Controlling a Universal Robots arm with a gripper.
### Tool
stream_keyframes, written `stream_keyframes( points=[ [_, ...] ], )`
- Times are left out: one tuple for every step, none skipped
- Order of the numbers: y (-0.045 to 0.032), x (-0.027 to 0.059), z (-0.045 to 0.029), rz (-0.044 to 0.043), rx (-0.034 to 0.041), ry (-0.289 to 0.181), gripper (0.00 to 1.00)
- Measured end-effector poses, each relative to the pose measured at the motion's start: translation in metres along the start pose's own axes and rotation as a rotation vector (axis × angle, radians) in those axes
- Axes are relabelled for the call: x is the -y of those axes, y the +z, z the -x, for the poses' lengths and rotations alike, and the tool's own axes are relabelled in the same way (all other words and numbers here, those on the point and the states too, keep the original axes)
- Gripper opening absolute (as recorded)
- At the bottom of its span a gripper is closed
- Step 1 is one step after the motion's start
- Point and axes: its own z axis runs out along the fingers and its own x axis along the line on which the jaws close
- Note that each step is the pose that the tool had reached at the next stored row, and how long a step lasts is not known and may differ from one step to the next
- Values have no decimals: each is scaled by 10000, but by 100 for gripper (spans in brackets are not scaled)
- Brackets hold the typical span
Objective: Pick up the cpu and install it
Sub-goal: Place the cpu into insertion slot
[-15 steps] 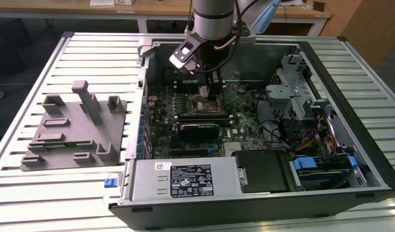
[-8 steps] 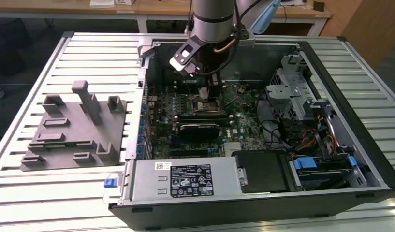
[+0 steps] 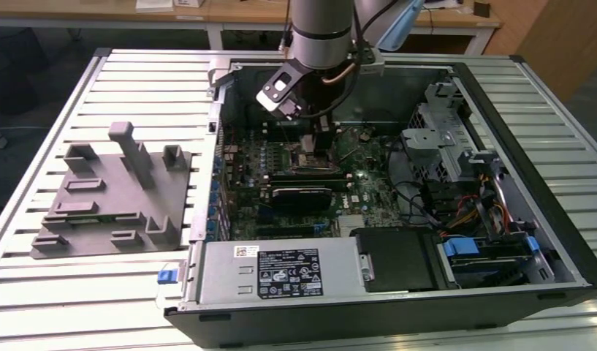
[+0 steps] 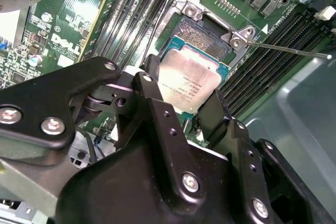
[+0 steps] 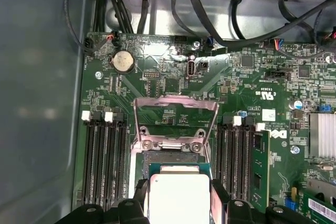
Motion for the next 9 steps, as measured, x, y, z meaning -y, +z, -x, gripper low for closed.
stream_keyframes(
  points=[
    [11,1,-2,0,0,1,54],
    [22,1,-4,1,-1,0,54],
    [33,2,-6,1,-1,0,54],
    [44,3,-7,1,-2,0,54],
    [56,4,-8,1,-2,0,54],
    [69,6,-10,1,-2,1,54],
    [80,7,-12,1,-1,1,54],
    [91,8,-14,1,-2,1,54],
    [101,9,-16,1,-1,1,54]
  ],
)
